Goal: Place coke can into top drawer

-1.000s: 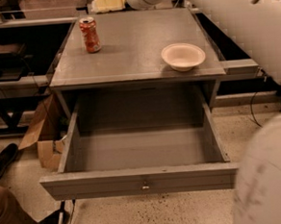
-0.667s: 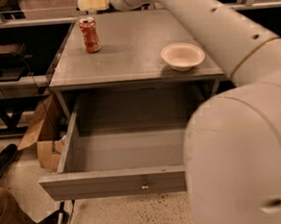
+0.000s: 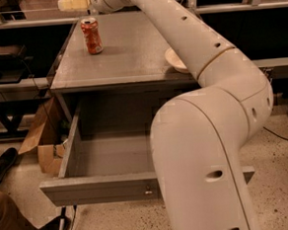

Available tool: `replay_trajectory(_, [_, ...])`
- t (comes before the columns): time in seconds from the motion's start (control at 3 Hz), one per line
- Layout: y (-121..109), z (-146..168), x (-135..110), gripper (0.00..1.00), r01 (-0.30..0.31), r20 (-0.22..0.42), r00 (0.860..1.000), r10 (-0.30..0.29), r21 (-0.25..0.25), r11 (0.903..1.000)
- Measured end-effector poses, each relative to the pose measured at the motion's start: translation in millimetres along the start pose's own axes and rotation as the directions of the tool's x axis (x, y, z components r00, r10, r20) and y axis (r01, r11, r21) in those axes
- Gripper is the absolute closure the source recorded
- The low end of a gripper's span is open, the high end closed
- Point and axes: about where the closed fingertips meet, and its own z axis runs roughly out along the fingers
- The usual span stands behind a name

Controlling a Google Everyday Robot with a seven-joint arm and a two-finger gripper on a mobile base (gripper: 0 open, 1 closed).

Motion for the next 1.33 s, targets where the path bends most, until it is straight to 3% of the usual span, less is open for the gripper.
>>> replay_trajectory(0.67, [-5, 9, 8, 0.0, -0.013, -0.002, 1.0, 0.013, 0.024, 0.9996])
replay_trajectory(1.33, [-19, 49, 30, 0.0, -0.032, -0.024, 0.999, 0.034, 0.085, 0.9959])
